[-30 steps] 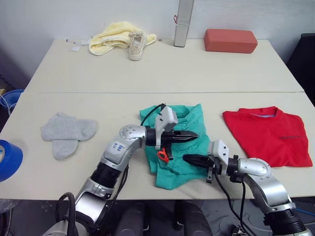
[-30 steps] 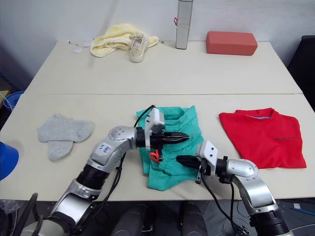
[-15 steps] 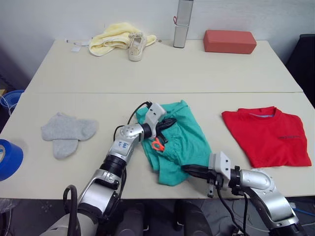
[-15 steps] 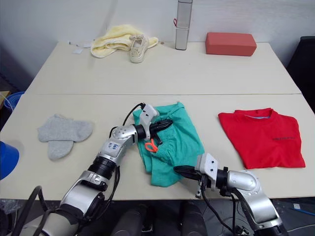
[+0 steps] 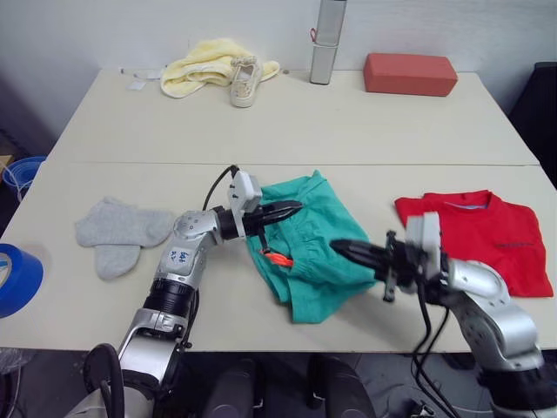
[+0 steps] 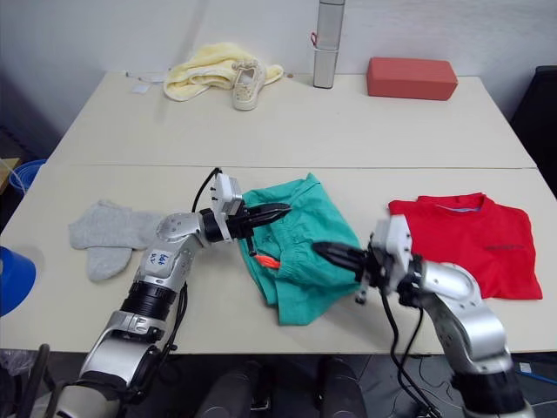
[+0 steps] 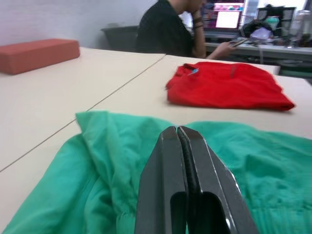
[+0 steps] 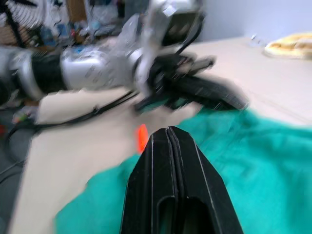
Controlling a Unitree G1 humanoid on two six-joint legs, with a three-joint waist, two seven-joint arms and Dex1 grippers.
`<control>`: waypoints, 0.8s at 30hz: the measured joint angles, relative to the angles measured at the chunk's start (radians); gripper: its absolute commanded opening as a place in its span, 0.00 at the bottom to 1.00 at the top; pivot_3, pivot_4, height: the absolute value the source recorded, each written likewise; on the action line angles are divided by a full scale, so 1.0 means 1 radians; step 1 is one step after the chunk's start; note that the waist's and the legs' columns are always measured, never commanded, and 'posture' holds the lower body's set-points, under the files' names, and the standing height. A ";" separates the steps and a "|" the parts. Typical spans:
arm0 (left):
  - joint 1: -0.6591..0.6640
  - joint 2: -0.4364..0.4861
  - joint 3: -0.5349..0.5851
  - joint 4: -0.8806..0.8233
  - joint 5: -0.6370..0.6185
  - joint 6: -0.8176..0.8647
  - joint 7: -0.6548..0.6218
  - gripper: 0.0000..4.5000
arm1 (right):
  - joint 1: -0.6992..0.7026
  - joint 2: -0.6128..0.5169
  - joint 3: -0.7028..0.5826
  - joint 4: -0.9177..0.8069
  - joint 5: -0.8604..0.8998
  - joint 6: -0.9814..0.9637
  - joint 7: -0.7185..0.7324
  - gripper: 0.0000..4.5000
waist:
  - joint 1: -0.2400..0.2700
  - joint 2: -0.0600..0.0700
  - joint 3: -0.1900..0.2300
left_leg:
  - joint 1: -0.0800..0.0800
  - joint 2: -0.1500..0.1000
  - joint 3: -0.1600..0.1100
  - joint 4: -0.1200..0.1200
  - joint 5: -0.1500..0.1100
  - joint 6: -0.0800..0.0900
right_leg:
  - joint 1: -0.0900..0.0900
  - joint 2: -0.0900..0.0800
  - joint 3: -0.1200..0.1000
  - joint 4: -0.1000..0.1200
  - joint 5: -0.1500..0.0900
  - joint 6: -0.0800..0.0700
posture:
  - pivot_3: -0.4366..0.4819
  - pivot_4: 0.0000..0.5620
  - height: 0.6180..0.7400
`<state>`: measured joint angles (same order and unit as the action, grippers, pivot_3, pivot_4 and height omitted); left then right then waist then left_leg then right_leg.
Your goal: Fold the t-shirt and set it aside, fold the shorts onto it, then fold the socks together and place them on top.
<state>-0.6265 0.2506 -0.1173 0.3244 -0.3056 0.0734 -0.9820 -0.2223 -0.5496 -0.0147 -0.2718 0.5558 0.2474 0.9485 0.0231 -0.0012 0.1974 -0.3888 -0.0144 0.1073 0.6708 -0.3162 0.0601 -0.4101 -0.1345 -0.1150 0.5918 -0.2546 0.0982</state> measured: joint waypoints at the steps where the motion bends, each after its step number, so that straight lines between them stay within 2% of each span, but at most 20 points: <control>1: 0.013 -0.007 -0.030 -0.004 0.016 0.013 -0.002 0.01 | -0.055 0.024 0.034 0.070 -0.062 -0.009 -0.031 0.00 | -0.001 0.000 0.000 | 0.000 0.000 0.000 0.000 0.002 0.004 | 0.000 0.001 0.000 0.000 0.000 0.000 | 0.48 0.27 1.00; 6: 0.049 -0.030 -0.080 0.001 0.102 0.059 0.100 0.01 | -0.169 0.127 0.128 0.318 -0.237 -0.046 -0.136 0.00 | -0.003 0.000 0.000 | -0.002 0.000 0.001 0.000 0.004 0.005 | -0.001 0.002 -0.001 0.004 0.000 0.000 | 0.48 0.27 1.00; 10: 0.064 -0.033 -0.076 -0.014 0.137 0.098 0.188 0.01 | -0.209 0.172 0.127 0.439 -0.310 -0.088 -0.201 0.00 | -0.004 0.000 0.000 | -0.002 0.000 0.000 0.002 0.004 0.006 | 0.000 0.002 -0.001 0.004 0.000 0.000 | 0.48 0.27 1.00; 18: 0.145 0.033 -0.060 -0.089 0.145 0.125 0.213 0.01 | -0.154 0.167 0.051 0.456 -0.310 -0.072 -0.241 0.00 | -0.019 0.000 -0.001 | 0.001 0.001 -0.001 0.001 0.003 0.004 | 0.002 0.001 0.000 0.005 0.000 0.000 | 0.48 0.27 1.00; 24: 0.180 0.079 -0.028 -0.117 0.103 0.089 0.139 0.01 | -0.123 0.140 -0.005 0.427 -0.279 -0.036 -0.240 0.00 | -0.030 0.000 -0.001 | 0.001 0.001 0.000 0.000 0.000 -0.001 | 0.000 0.001 0.001 0.006 -0.001 -0.001 | 0.48 0.27 1.00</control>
<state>-0.4465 0.3294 -0.1453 0.2071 -0.2029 0.1623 -0.8426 -0.3453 -0.4098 -0.0201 0.1551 0.2771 0.2115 0.7081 -0.0067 -0.0012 0.1959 -0.3877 -0.0134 0.1072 0.6705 -0.3162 0.0588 -0.4103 -0.1340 -0.1143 0.5980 -0.2551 0.0972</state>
